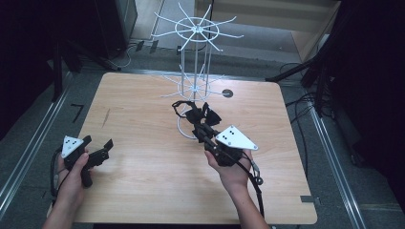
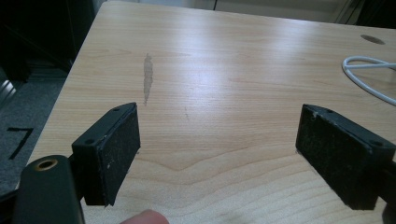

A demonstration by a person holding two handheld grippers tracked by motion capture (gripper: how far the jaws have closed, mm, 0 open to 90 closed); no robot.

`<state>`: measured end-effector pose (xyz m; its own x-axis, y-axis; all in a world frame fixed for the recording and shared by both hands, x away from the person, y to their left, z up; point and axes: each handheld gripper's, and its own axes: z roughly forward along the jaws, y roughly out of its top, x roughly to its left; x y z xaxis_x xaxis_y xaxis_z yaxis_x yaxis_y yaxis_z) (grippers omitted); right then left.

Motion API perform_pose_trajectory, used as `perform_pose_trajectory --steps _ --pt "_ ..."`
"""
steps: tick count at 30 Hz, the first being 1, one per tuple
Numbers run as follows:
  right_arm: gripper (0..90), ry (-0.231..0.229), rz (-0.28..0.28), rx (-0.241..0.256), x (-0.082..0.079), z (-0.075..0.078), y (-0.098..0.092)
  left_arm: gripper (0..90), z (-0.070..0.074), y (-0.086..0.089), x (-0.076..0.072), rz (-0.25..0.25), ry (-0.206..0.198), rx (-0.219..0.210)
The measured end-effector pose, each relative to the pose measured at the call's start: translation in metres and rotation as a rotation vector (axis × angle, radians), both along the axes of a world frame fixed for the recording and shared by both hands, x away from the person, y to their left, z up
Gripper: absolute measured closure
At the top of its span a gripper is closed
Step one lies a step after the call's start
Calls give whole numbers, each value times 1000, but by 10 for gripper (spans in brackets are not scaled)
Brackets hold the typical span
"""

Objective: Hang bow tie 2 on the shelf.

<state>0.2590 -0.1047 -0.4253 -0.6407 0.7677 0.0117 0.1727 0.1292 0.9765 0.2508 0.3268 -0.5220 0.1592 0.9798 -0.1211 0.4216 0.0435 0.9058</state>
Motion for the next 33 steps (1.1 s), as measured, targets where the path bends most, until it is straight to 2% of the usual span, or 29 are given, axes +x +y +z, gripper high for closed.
perform_pose_trajectory --steps 7,13,18,26,33 --pt "789 24 -18 -11 5 -6 2 143 0 0 0 0 1 -1" --pt "789 65 -30 -13 11 -15 3 143 0 -1 0 1 3 -1" --pt "782 101 -13 -19 14 -23 5 143 0 -1 0 1 3 -2" --pt "773 120 -4 -23 16 -29 5 143 0 -1 0 1 1 -3" --pt "747 158 9 -20 19 -36 3 143 0 -1 0 -2 0 0"
